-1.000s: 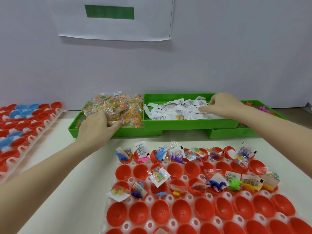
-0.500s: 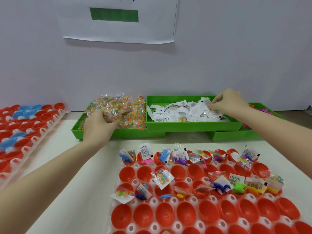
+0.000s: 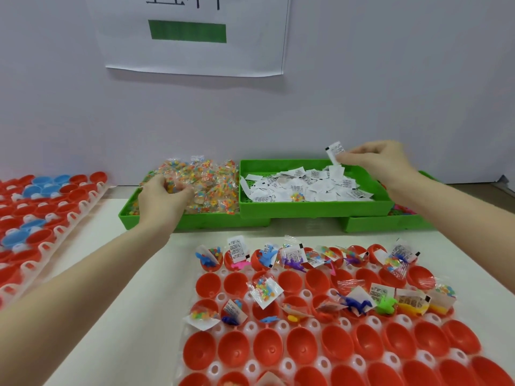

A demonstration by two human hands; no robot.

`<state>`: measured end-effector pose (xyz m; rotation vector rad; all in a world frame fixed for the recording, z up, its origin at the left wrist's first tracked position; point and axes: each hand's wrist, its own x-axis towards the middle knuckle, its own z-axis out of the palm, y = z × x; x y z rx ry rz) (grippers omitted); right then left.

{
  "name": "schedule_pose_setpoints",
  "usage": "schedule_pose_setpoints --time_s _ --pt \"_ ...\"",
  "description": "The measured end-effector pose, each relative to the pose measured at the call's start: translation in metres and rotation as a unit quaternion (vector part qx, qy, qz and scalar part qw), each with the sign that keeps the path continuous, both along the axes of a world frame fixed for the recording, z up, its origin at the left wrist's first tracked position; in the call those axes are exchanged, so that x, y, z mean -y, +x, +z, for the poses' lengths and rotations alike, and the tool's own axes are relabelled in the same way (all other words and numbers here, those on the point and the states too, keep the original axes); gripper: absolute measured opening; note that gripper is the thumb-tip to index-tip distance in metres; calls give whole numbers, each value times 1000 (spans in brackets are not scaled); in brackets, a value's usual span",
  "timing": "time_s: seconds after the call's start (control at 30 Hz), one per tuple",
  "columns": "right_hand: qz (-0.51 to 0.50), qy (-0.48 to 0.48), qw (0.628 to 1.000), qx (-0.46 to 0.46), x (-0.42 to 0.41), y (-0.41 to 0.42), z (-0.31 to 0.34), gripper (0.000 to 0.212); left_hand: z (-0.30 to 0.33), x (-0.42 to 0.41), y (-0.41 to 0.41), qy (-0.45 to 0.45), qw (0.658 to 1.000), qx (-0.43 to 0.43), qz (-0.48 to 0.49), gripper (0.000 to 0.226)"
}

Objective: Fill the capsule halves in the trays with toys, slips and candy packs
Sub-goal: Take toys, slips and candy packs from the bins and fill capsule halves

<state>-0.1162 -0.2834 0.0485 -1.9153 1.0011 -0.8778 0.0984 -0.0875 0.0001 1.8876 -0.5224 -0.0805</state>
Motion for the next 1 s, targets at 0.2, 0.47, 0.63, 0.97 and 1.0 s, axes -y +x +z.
schedule_pose_setpoints --time_s 0.2,0.47,0.63,0.97,1.0 --pt "169 73 982 35 -75 -4 2 11 17 9 -64 -84 978 -44 -184 18" --pt "81 52 995 -3 -75 -21 -1 15 8 14 -4 17 997 -72 -16 19" --pt "74 47 996 -13 -76 -26 2 15 4 16 3 95 995 -9 9 21" --pt "174 91 980 44 -120 -41 18 29 44 -10 -110 -5 937 -144 -318 29" --pt "194 92 975 54 -128 -45 19 26 46 -16 -124 -25 919 -174 -353 28"
